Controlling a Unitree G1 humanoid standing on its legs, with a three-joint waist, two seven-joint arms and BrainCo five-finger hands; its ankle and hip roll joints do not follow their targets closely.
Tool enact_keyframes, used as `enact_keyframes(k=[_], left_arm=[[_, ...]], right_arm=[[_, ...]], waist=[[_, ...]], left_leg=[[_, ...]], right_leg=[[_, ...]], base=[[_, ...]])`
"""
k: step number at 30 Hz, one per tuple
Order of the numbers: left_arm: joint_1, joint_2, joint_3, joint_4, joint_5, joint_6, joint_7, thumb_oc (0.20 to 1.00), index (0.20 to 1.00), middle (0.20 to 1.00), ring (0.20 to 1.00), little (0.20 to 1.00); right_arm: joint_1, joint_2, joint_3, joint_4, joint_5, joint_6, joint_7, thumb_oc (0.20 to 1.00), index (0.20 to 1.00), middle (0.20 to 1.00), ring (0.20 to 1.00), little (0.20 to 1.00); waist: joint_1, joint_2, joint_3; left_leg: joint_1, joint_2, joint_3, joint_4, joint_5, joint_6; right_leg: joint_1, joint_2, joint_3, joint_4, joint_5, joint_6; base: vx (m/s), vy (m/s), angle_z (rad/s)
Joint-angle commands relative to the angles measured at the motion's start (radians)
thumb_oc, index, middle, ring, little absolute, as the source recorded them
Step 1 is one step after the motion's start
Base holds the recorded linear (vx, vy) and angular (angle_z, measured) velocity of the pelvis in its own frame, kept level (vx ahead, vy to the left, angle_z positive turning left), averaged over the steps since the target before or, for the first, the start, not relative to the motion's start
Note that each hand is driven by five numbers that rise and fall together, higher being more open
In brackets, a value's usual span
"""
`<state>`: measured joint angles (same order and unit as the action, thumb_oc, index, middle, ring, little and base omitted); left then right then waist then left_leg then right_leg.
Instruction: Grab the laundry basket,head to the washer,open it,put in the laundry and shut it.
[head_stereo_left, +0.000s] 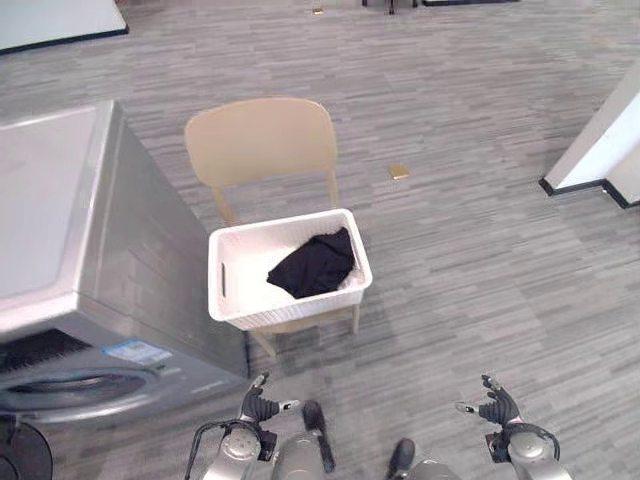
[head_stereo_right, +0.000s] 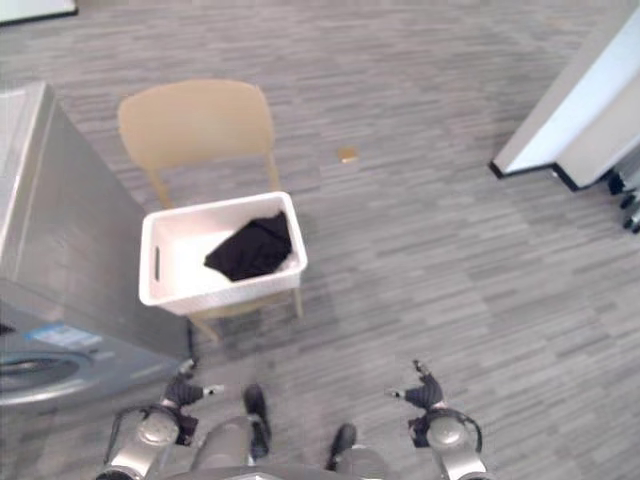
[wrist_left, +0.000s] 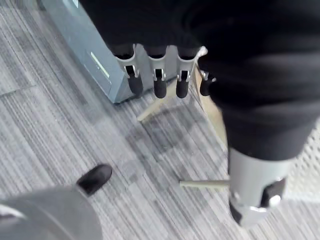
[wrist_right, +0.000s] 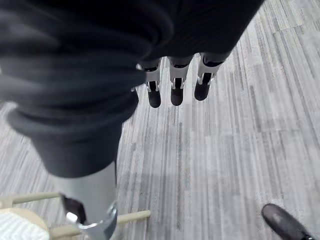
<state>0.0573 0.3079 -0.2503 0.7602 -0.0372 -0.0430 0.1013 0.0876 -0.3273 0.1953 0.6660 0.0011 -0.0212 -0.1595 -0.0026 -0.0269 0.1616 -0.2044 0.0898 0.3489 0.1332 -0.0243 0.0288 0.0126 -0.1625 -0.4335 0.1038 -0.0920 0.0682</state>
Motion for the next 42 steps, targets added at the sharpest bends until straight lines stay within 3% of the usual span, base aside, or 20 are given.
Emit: enact_keyframes(k=[1, 2, 4, 5, 6, 8, 12, 17, 24, 27, 35, 42], left_arm=[[-0.010, 0.064, 0.045, -0.050, -0.004, -0.028, 0.029, 1.000, 1.000, 1.000, 1.000, 1.000], [-0.011, 0.064, 0.045, -0.050, -0.004, -0.028, 0.029, 1.000, 1.000, 1.000, 1.000, 1.000], [-0.018, 0.072, 0.048, -0.051, -0.006, -0.032, 0.037, 1.000, 1.000, 1.000, 1.000, 1.000], [-0.021, 0.070, 0.051, -0.047, -0.007, -0.033, 0.041, 1.000, 1.000, 1.000, 1.000, 1.000], [-0.020, 0.069, 0.050, -0.047, -0.007, -0.033, 0.040, 1.000, 1.000, 1.000, 1.000, 1.000], [-0.035, 0.064, 0.050, -0.032, -0.007, -0.035, 0.045, 1.000, 1.000, 1.000, 1.000, 1.000], [-0.024, 0.055, 0.042, -0.027, 0.033, -0.044, 0.040, 1.000, 1.000, 1.000, 1.000, 1.000], [0.012, 0.049, 0.040, -0.014, 0.058, -0.045, 0.031, 1.000, 1.000, 1.000, 1.000, 1.000], [0.004, 0.047, 0.025, 0.031, 0.056, -0.043, 0.035, 1.000, 1.000, 1.000, 1.000, 1.000], [-0.005, 0.056, 0.015, 0.048, 0.032, -0.048, 0.048, 1.000, 1.000, 1.000, 1.000, 1.000], [-0.032, 0.073, 0.000, 0.049, -0.020, -0.073, 0.069, 1.000, 1.000, 1.000, 1.000, 1.000], [-0.097, 0.083, -0.041, 0.048, -0.095, -0.107, 0.105, 1.000, 1.000, 1.000, 1.000, 1.000]], right_arm=[[-0.066, -0.007, -0.009, -0.068, -0.025, -0.026, -0.003, 1.000, 1.000, 1.000, 1.000, 1.000], [-0.066, -0.007, -0.009, -0.068, -0.025, -0.026, -0.003, 1.000, 1.000, 1.000, 1.000, 1.000], [-0.067, -0.006, -0.001, -0.084, -0.026, -0.030, 0.002, 1.000, 1.000, 1.000, 1.000, 1.000], [-0.070, -0.010, 0.001, -0.087, -0.031, -0.029, 0.002, 1.000, 1.000, 1.000, 1.000, 1.000], [-0.068, -0.010, 0.001, -0.087, -0.031, -0.029, 0.002, 1.000, 1.000, 1.000, 1.000, 1.000], [-0.096, -0.037, 0.024, -0.110, -0.078, -0.028, -0.004, 1.000, 1.000, 1.000, 1.000, 1.000], [-0.127, -0.132, 0.070, -0.249, -0.254, -0.033, -0.002, 1.000, 1.000, 1.000, 1.000, 1.000], [-0.205, -0.233, 0.138, -0.384, -0.358, -0.058, 0.018, 1.000, 1.000, 1.000, 1.000, 1.000], [-0.338, -0.252, 0.249, -0.339, -0.385, -0.055, 0.029, 1.000, 1.000, 1.000, 1.000, 1.000], [-0.447, -0.234, 0.306, -0.223, -0.376, -0.042, 0.000, 1.000, 1.000, 1.000, 1.000, 1.000], [-0.659, -0.246, 0.386, -0.017, -0.404, -0.016, -0.068, 1.000, 1.000, 1.000, 1.000, 1.000], [-0.883, -0.253, 0.477, 0.338, -0.439, 0.040, -0.121, 1.000, 1.000, 1.000, 1.000, 1.000]], waist=[[0.037, -0.024, 0.018], [0.037, -0.024, 0.018], [0.023, -0.019, 0.024], [0.021, -0.011, 0.026], [0.020, -0.015, 0.025], [0.005, -0.001, 0.038], [-0.002, -0.015, 0.043], [0.033, -0.009, 0.013], [0.074, 0.002, 0.021], [0.111, 0.007, 0.040], [0.156, 0.028, 0.078], [0.209, 0.050, 0.134]], left_leg=[[0.030, -0.019, -0.029, -0.012, -0.025, -0.028], [0.030, -0.019, -0.029, -0.012, -0.026, -0.028], [0.072, -0.041, -0.053, -0.030, -0.039, -0.013], [0.077, -0.037, -0.048, -0.043, -0.019, -0.006], [0.087, -0.045, -0.059, -0.042, -0.039, -0.012], [0.114, -0.051, -0.086, -0.081, -0.014, -0.009], [0.131, -0.077, -0.152, -0.093, -0.013, -0.013], [0.122, -0.069, -0.193, -0.135, 0.024, -0.037], [0.092, -0.068, -0.261, -0.167, 0.067, -0.060], [0.053, -0.074, -0.297, -0.176, 0.090, -0.065], [-0.029, -0.087, -0.324, -0.188, 0.122, -0.074], [-0.119, -0.102, -0.335, -0.190, 0.143, -0.084]], right_leg=[[-0.003, -0.093, 0.128, 0.209, -0.012, 0.080], [-0.003, -0.093, 0.128, 0.209, -0.013, 0.081], [-0.069, -0.049, 0.198, 0.270, -0.009, 0.073], [-0.091, -0.028, 0.204, 0.254, 0.000, 0.064], [-0.083, -0.034, 0.212, 0.263, -0.019, 0.074], [-0.147, 0.017, 0.240, 0.175, -0.011, 0.062], [-0.129, 0.066, 0.372, 0.070, 0.009, 0.071], [-0.090, 0.080, 0.332, -0.013, 0.012, 0.055], [-0.076, 0.084, 0.234, -0.050, 0.005, 0.039], [-0.100, 0.081, 0.196, -0.048, 0.001, 0.034], [-0.184, 0.073, 0.181, -0.031, 0.010, 0.029], [-0.260, 0.059, 0.175, -0.025, 0.023, 0.032]], base=[[0.28, 0.282, 0.28], [0.18, 0.160, 0.22], [0.15, 0.099, 0.12], [0.14, 0.065, 0.05], [0.10, -0.006, 0.30], [0.14, -0.059, 0.33], [0.09, -0.108, 0.63], [0.04, -0.128, 0.54], [0.01, -0.070, 0.45], [0.02, -0.003, 0.51], [0.02, 0.048, 0.21], [0.00, 0.057, 0.10]])
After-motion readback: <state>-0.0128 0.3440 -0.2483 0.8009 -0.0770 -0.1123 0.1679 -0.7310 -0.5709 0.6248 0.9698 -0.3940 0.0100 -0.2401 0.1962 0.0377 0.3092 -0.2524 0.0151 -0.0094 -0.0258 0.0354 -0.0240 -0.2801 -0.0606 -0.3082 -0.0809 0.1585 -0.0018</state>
